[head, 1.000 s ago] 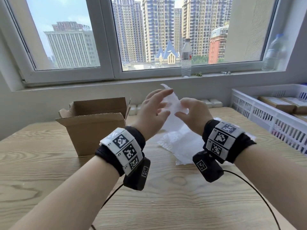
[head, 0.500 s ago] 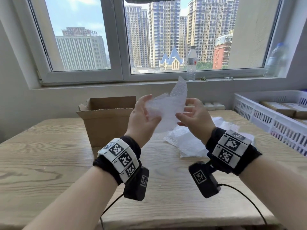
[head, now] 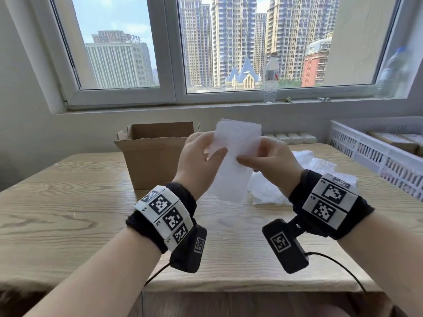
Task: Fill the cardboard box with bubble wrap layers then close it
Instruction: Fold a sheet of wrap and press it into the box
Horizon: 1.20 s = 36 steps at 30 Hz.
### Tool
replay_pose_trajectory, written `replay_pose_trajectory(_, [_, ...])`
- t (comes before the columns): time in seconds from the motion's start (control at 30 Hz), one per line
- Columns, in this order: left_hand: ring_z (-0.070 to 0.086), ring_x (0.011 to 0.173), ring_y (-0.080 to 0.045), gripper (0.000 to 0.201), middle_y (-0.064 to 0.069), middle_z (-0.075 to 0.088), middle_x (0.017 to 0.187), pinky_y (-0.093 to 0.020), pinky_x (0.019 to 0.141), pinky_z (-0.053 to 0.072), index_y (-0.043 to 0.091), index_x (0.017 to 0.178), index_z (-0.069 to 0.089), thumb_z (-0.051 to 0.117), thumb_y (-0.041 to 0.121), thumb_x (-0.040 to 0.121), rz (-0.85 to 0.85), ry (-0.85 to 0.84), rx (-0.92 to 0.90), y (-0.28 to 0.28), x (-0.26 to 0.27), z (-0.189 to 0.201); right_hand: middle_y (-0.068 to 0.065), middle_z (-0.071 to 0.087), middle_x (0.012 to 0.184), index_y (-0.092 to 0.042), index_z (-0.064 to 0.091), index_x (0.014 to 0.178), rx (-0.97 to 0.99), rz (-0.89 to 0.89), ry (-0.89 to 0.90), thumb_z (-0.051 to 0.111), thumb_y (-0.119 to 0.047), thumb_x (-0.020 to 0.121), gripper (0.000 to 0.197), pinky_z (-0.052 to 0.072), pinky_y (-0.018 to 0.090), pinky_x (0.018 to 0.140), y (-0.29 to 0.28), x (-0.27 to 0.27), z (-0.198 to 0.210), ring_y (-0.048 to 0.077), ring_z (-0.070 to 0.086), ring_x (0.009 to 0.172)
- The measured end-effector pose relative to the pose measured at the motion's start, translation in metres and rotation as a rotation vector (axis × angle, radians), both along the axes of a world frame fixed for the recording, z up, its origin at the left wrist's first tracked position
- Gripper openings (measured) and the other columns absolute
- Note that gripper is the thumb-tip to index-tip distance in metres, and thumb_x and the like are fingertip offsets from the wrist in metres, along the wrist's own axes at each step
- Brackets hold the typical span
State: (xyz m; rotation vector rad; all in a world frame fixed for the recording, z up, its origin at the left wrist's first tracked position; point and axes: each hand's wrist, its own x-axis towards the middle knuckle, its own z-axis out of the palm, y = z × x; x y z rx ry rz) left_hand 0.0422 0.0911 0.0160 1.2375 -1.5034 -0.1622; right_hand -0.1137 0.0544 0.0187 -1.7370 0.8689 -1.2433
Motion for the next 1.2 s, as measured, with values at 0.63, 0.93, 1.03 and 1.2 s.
replay_pose_trajectory(0.63, [0.053, 0.077, -0.003, 0.025, 0.012, 0.056, 0.089, -0.017, 0.067, 0.043, 0.019, 0.117, 0.051, 0.041, 0.032, 0.099, -0.123, 0.057, 0.297, -0.007, 0.003, -0.016, 0.007, 0.056, 0.084, -0.015, 0.046, 0.086, 0.175, -0.057, -0.279, 0.062, 0.000, 0.086, 0.022, 0.058, 0.035, 0.076, -0.015, 0.004, -0.013, 0.023, 0.062, 0.082])
replay_pose_trajectory(0.93, [0.046, 0.041, 0.001, 0.034, 0.003, 0.049, 0.061, -0.026, 0.057, 0.038, 0.016, 0.068, 0.051, 0.042, 0.024, 0.100, -0.055, 0.110, 0.268, -0.018, 0.014, -0.022, 0.005, 0.060, 0.090, -0.014, 0.052, 0.092, 0.177, 0.059, -0.256, 0.060, 0.000, 0.088, 0.016, 0.057, 0.036, 0.076, -0.021, 0.011, -0.012, 0.020, 0.062, 0.086])
replay_pose_trajectory(1.03, [0.046, 0.049, -0.004, 0.025, 0.004, 0.050, 0.064, -0.024, 0.060, 0.040, 0.014, 0.082, 0.059, 0.043, 0.024, 0.099, -0.053, 0.153, 0.268, -0.022, 0.017, -0.021, 0.003, 0.058, 0.096, -0.009, 0.051, 0.104, 0.226, 0.026, -0.158, 0.063, -0.013, 0.087, 0.021, 0.058, 0.036, 0.078, -0.025, 0.012, -0.018, 0.016, 0.060, 0.088])
replay_pose_trajectory(1.2, [0.054, 0.058, 0.003, 0.018, 0.013, 0.054, 0.072, -0.010, 0.058, 0.043, 0.013, 0.108, 0.060, 0.046, 0.017, 0.098, -0.101, 0.175, 0.285, -0.025, 0.014, -0.023, 0.004, 0.058, 0.085, -0.010, 0.057, 0.081, 0.298, 0.037, -0.210, 0.060, -0.005, 0.089, 0.010, 0.060, 0.022, 0.062, -0.029, 0.010, -0.028, 0.014, 0.061, 0.077])
